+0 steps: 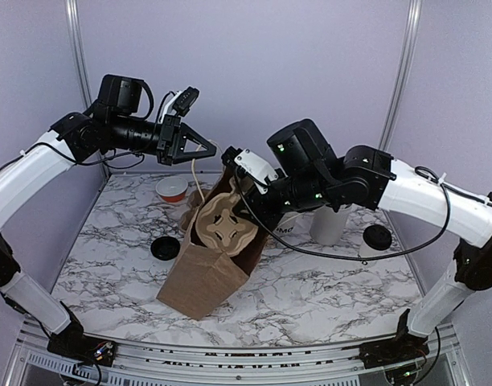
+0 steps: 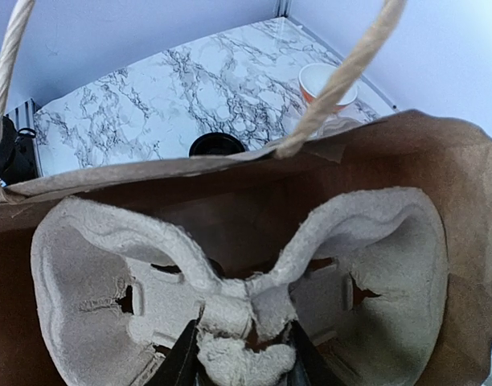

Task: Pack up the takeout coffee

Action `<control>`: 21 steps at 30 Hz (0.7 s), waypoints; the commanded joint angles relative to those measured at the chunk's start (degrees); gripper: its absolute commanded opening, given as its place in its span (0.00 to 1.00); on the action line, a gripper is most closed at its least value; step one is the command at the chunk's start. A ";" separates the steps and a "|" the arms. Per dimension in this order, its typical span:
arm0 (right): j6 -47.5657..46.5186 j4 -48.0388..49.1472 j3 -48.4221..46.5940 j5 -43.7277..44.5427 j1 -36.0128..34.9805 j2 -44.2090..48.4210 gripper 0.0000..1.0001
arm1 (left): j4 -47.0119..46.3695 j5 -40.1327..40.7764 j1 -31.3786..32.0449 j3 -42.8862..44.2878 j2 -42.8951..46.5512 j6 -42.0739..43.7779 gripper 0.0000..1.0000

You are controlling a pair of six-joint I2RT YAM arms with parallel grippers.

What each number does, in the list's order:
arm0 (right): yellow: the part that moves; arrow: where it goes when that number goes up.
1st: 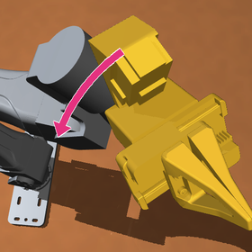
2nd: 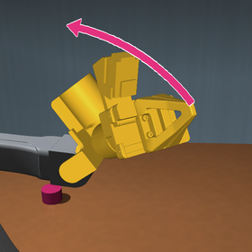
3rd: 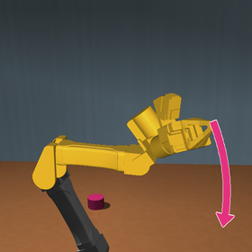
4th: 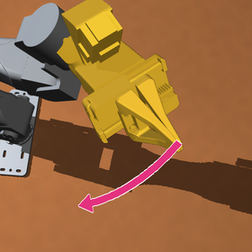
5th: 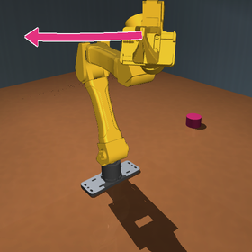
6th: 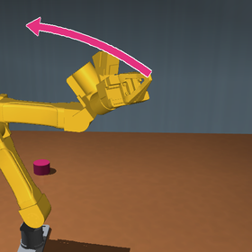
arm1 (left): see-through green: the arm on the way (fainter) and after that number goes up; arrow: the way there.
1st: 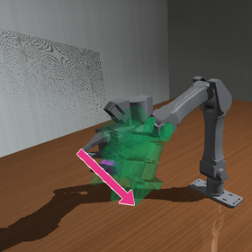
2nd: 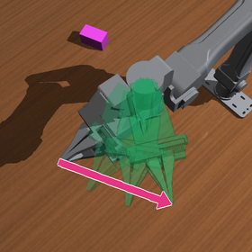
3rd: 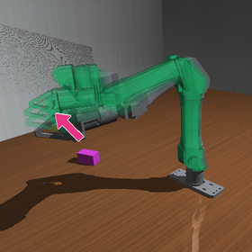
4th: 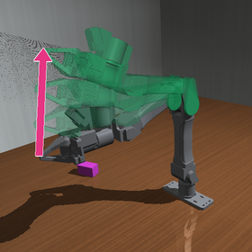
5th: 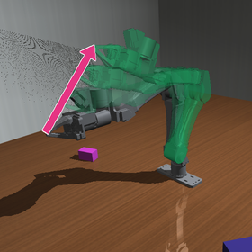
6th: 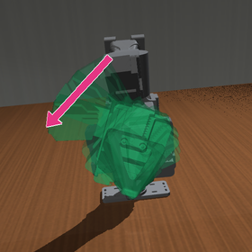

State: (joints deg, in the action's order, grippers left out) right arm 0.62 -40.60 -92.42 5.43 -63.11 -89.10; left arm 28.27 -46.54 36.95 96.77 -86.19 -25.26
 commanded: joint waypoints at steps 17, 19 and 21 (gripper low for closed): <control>1.37 -8.95 -16.19 -0.31 -0.17 -11.39 0.31 | -6.66 1.22 -6.25 -10.11 11.60 -0.77 0.61; 1.66 -8.97 -16.36 -0.25 -0.17 -11.65 0.30 | -6.72 1.92 -6.69 -11.37 13.88 -0.22 0.73; 1.84 -9.04 -16.73 -0.25 -0.17 -11.86 0.30 | -6.62 2.97 -7.20 -13.14 16.18 0.51 0.84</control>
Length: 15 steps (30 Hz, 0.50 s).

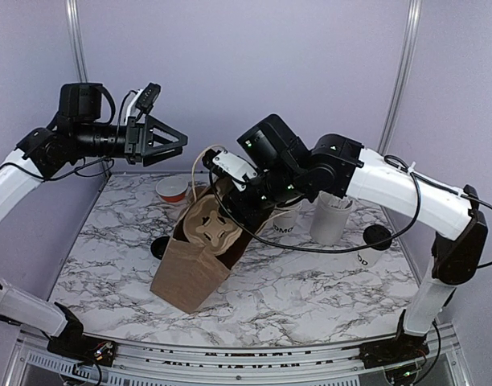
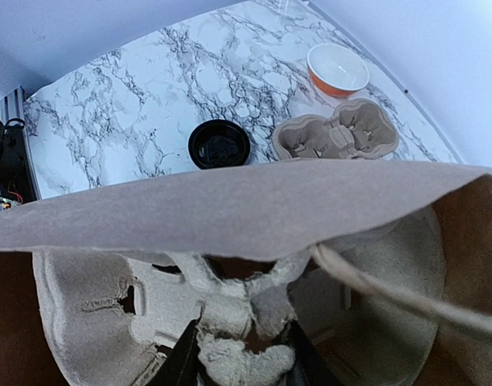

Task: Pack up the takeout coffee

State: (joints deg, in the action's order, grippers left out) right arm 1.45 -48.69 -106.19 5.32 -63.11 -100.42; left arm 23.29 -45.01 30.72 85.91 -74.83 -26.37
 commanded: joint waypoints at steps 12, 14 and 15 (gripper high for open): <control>1.01 -1.24 -4.34 -0.22 -0.13 -1.70 0.30 | 4.66 27.69 -2.98 -17.28 9.26 3.25 0.79; 1.01 -1.28 -4.71 -0.22 -0.17 -1.91 0.30 | 4.16 28.16 -2.95 -19.51 7.46 2.87 0.73; 0.88 -1.32 -4.88 -0.28 -0.10 -2.03 0.30 | 3.66 28.02 -2.96 -20.60 6.58 2.65 0.69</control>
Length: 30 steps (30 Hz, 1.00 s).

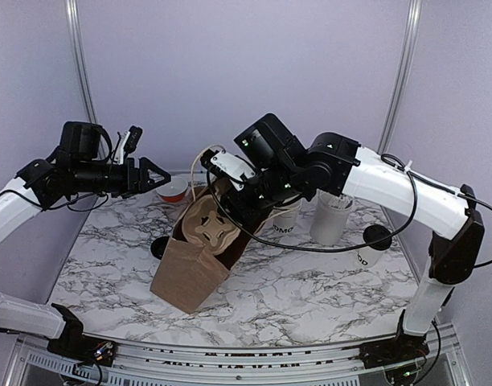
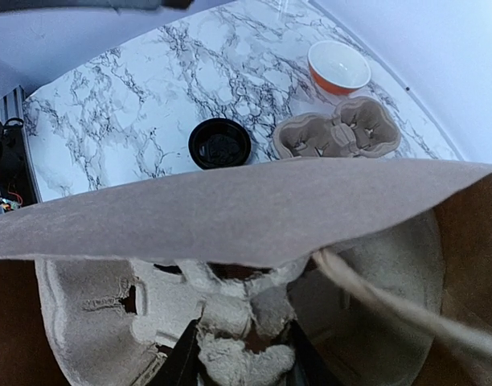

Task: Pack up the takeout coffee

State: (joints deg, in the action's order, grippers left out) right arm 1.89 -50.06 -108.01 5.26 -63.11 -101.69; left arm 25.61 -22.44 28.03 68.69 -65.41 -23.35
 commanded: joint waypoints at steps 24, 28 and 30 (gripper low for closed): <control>-0.42 -6.98 -5.84 0.45 -0.08 0.15 0.30 | -5.64 6.98 15.92 -9.89 -16.21 -3.45 0.57; -1.56 -9.83 -5.30 0.93 -0.09 0.09 0.30 | -6.55 6.79 16.35 -9.89 -17.10 -3.75 0.57; -1.83 -10.97 -5.21 1.13 -0.02 -0.14 0.30 | -6.78 6.94 16.40 -9.84 -17.12 -3.93 0.56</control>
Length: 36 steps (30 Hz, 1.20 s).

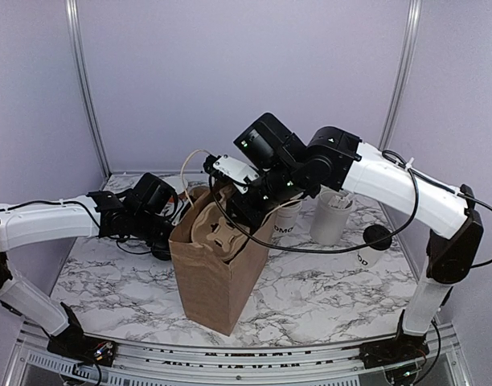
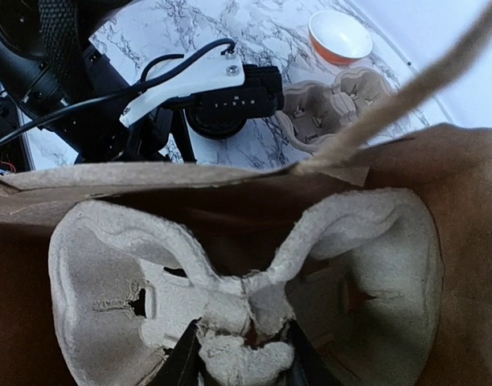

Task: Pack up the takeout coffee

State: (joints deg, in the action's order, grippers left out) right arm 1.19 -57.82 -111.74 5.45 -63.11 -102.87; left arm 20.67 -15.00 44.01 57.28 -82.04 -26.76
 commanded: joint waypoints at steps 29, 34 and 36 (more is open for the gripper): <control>-1.02 -8.35 -7.05 1.14 0.52 -3.58 0.47 | -2.30 -0.05 0.46 1.17 0.63 -0.22 0.56; -0.93 -8.62 -8.06 1.56 0.53 -3.53 0.56 | -2.24 -0.02 0.46 1.17 0.82 -0.22 0.56; -0.93 -8.65 -8.37 1.70 0.53 -3.51 0.57 | -2.26 -0.02 0.46 1.15 0.87 -0.22 0.56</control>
State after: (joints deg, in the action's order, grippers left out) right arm 0.16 -65.65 -117.43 6.17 -62.76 -106.19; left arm 19.49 -14.96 44.25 57.39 -82.28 -27.07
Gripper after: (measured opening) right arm 0.568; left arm 0.564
